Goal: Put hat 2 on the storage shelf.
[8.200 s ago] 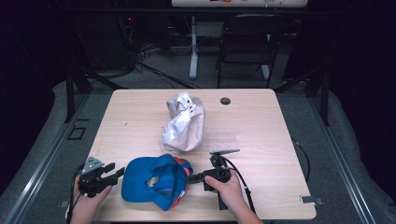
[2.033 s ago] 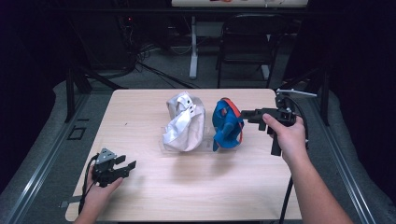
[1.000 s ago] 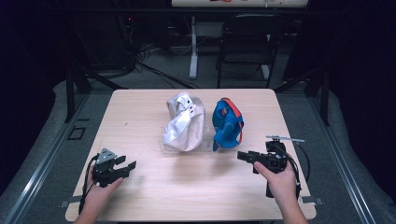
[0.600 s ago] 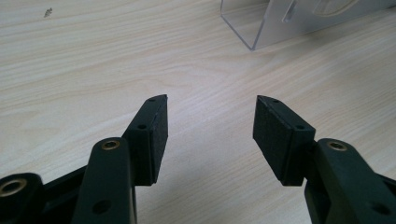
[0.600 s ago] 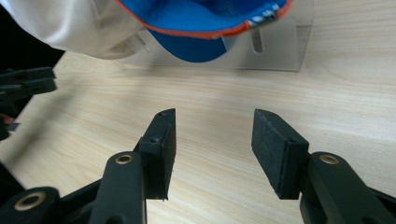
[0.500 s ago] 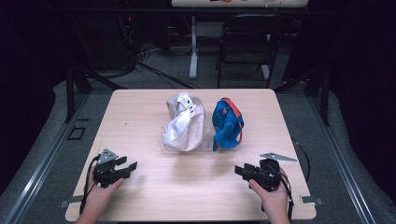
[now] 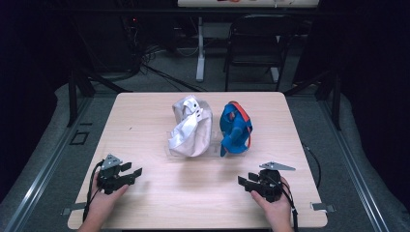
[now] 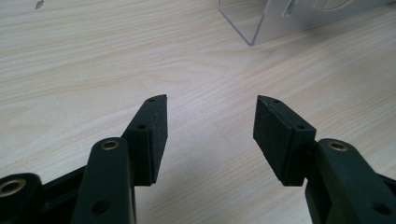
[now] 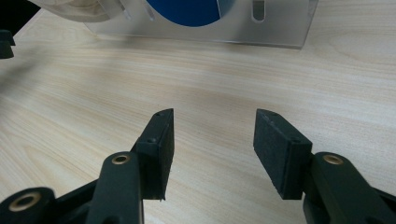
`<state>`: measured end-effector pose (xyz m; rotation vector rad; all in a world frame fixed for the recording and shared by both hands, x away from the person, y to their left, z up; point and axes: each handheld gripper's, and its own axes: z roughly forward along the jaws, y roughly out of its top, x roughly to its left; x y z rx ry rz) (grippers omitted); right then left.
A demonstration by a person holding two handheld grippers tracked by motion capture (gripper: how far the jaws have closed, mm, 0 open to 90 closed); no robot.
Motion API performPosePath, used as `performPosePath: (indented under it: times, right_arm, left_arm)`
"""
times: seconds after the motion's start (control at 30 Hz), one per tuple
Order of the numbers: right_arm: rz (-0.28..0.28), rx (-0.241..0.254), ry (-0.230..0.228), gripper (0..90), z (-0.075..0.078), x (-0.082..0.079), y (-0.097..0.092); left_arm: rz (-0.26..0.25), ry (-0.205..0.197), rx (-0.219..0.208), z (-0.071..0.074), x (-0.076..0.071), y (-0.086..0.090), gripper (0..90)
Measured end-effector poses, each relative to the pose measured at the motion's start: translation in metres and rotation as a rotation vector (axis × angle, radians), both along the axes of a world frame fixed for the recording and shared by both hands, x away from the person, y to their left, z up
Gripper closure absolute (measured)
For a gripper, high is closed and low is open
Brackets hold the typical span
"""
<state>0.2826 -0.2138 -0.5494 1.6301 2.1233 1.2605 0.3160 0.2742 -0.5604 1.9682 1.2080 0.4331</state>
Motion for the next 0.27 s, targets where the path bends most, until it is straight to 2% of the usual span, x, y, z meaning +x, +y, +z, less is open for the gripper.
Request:
performPosePath:
  times: [0.1, 0.27]
  right_arm:
    - [-0.001, 0.004, 0.007, 48.6, -0.0004, 0.0014, -0.0027]
    - [-0.048, 0.051, -0.006, 48.8, 0.0035, 0.0014, -0.0079]
  left_arm:
    - [-0.006, -0.001, 0.006, -0.0001, 0.0002, -0.0003, 45.4]
    - [-0.006, -0.012, 0.008, 0.0003, 0.0003, -0.0015, 45.1]
